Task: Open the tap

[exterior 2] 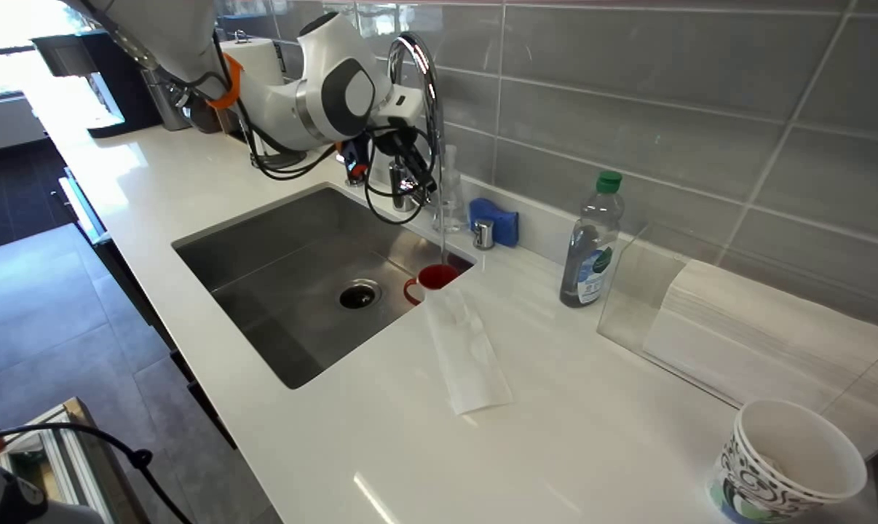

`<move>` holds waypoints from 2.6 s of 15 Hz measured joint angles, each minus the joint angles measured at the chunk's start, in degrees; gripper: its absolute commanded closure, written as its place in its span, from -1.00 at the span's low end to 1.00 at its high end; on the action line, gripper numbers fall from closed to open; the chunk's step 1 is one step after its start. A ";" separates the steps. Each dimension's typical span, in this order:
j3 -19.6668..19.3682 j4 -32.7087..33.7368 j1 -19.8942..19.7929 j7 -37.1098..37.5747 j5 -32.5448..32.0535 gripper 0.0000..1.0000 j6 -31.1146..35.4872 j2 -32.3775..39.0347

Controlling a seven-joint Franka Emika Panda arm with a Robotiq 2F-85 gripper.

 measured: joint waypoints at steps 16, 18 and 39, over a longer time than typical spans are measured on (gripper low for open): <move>-5.34 -5.49 8.23 -6.27 -9.44 0.90 3.65 -4.96; -6.11 -5.76 9.19 -5.75 -10.42 0.90 3.18 -5.22; 8.40 -8.09 6.33 9.28 -4.16 -1.00 -36.16 -18.64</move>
